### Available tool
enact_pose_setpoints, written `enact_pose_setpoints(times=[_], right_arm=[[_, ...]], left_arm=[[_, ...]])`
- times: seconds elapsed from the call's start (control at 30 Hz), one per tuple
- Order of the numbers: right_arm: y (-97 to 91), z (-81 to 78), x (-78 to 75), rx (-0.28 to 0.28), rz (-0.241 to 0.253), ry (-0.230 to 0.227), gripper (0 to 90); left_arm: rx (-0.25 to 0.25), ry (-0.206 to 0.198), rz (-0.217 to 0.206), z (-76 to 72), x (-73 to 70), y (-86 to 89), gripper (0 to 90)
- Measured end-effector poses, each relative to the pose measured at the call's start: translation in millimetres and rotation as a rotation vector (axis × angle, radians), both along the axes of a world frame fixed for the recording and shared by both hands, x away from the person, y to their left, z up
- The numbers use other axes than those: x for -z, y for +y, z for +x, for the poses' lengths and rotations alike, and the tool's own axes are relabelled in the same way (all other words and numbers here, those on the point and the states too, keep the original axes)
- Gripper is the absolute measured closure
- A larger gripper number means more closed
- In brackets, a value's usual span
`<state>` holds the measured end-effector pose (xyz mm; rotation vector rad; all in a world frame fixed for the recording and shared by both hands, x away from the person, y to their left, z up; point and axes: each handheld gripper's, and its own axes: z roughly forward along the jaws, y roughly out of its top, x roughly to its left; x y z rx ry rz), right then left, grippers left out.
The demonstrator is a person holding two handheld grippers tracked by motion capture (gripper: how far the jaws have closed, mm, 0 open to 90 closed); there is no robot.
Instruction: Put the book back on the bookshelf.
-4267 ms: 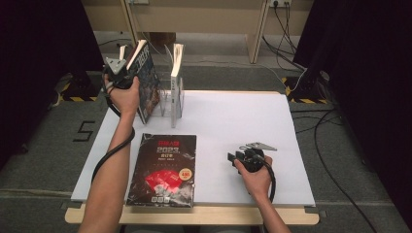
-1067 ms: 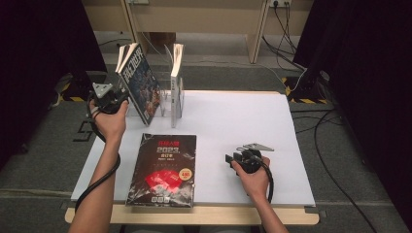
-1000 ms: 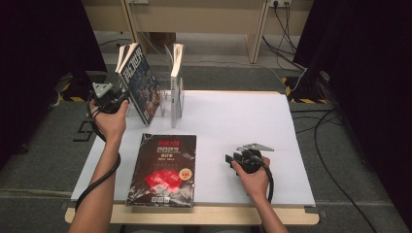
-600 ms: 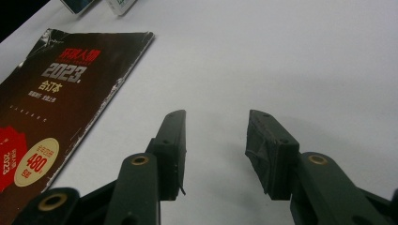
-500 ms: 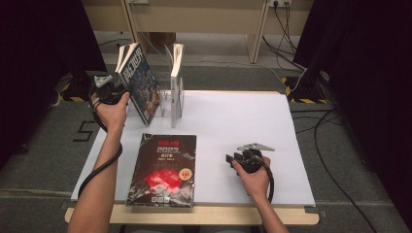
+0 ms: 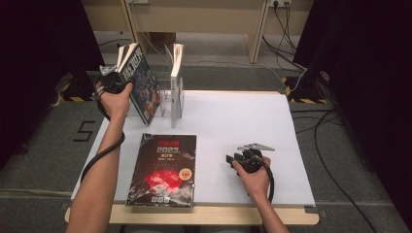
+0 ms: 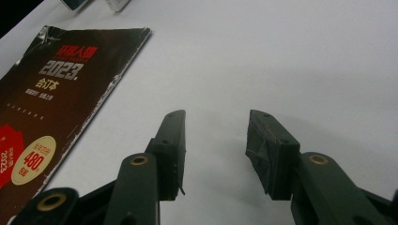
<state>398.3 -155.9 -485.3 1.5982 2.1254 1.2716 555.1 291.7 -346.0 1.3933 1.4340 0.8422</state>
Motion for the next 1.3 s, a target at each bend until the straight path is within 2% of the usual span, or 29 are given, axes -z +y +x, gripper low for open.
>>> enact_pose_setpoints(times=[0.07,0.13,0.23,0.4,0.43,0.47,0.5,0.63,0.77,0.83,0.97,1.0,1.1,1.3], right_arm=[[-0.5,0.2,0.3,0.0,0.001,0.002,57.8],[-1.3,0.8,0.7,-0.001,-0.004,0.0,57.8],[-1.5,1.2,1.0,-0.004,-0.004,0.0,57.7],[-2.0,0.8,0.9,0.002,0.001,0.004,57.7],[-1.9,0.7,0.8,0.002,0.002,0.005,57.7],[-1.9,0.7,0.8,0.002,0.002,0.005,57.7],[-1.9,0.3,0.5,0.006,0.005,0.009,57.7],[-3.9,1.3,0.2,0.005,0.003,-0.001,57.8],[-3.6,1.7,1.5,0.002,0.004,0.003,57.8],[-2.2,1.5,1.0,0.0,0.009,0.006,57.8],[-2.7,1.6,0.2,-0.003,0.006,-0.001,57.8],[-3.4,1.3,0.1,0.001,0.006,0.001,57.8],[-4.0,1.3,0.4,-0.001,0.004,0.001,57.8],[-2.3,0.7,-0.4,-0.006,0.003,-0.002,57.8]], left_arm=[[-0.003,0.006,0.027,2.1,-1.7,-2.1,73.1],[0.004,0.006,0.053,2.1,-3.0,-6.2,74.9],[0.02,-0.014,0.109,-0.5,-2.4,-15.4,75.4],[0.048,-0.058,0.177,-1.6,-2.0,-29.8,75.9],[0.045,-0.068,0.194,-1.2,-2.6,-32.1,76.0],[0.045,-0.068,0.194,-1.2,-2.6,-32.1,76.1],[0.036,-0.091,0.215,-0.6,-4.5,-35.8,76.2],[0.005,-0.139,0.184,-1.4,-7.8,-33.9,76.1],[-0.022,-0.179,0.186,-1.0,-7.1,-31.7,76.1],[-0.022,-0.186,0.186,0.7,-4.2,-32.0,76.1],[-0.023,-0.174,0.194,3.1,5.3,-32.9,76.0],[-0.017,-0.188,0.19,1.8,9.7,-32.5,76.0],[-0.019,-0.199,0.205,-1.1,13.0,-32.4,75.8],[-0.008,-0.173,0.205,-7.4,13.5,-27.0,74.1]])
